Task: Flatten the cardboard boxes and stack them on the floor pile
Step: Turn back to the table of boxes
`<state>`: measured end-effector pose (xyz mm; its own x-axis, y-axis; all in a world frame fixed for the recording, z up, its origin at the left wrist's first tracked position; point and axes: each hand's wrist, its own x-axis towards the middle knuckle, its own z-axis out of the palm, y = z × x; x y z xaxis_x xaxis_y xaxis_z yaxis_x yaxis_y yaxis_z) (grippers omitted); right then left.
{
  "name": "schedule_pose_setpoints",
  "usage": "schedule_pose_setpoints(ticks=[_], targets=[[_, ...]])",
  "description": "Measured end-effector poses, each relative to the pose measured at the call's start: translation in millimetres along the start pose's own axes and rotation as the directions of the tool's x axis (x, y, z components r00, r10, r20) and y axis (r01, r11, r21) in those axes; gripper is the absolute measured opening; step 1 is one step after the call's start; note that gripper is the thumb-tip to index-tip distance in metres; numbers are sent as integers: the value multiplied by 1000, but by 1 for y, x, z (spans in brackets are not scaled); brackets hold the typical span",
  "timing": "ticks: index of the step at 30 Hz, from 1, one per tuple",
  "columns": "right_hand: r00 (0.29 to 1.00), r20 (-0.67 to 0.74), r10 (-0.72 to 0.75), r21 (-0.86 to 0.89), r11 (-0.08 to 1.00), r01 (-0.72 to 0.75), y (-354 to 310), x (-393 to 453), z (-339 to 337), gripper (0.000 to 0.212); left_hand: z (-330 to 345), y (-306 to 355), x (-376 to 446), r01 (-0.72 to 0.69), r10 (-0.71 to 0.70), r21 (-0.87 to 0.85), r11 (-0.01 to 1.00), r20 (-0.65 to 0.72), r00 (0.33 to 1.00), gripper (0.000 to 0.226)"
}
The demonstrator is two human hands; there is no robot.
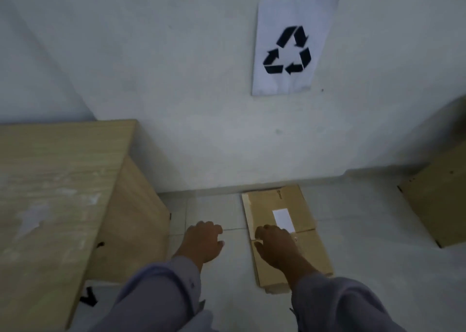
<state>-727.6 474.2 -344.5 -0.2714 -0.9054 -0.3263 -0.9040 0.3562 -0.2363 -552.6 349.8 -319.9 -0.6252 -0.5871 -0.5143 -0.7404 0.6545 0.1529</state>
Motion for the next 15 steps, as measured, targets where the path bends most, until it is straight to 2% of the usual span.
schedule_pose_setpoints(ticks=[4,9,15], targets=[[998,-8,-64,8,998,64,-43,10,-26,29,-33,-44,-38,98,-102,-53,994,-81,991,46],[981,92,-172,-14,985,174,-86,32,-47,31,-42,-93,-79,246,-256,-160,956,-45,966,47],[950,70,-306,-24,951,308,-156,60,-71,33,-38,-133,-139,395,-429,-261,881,-86,899,45]])
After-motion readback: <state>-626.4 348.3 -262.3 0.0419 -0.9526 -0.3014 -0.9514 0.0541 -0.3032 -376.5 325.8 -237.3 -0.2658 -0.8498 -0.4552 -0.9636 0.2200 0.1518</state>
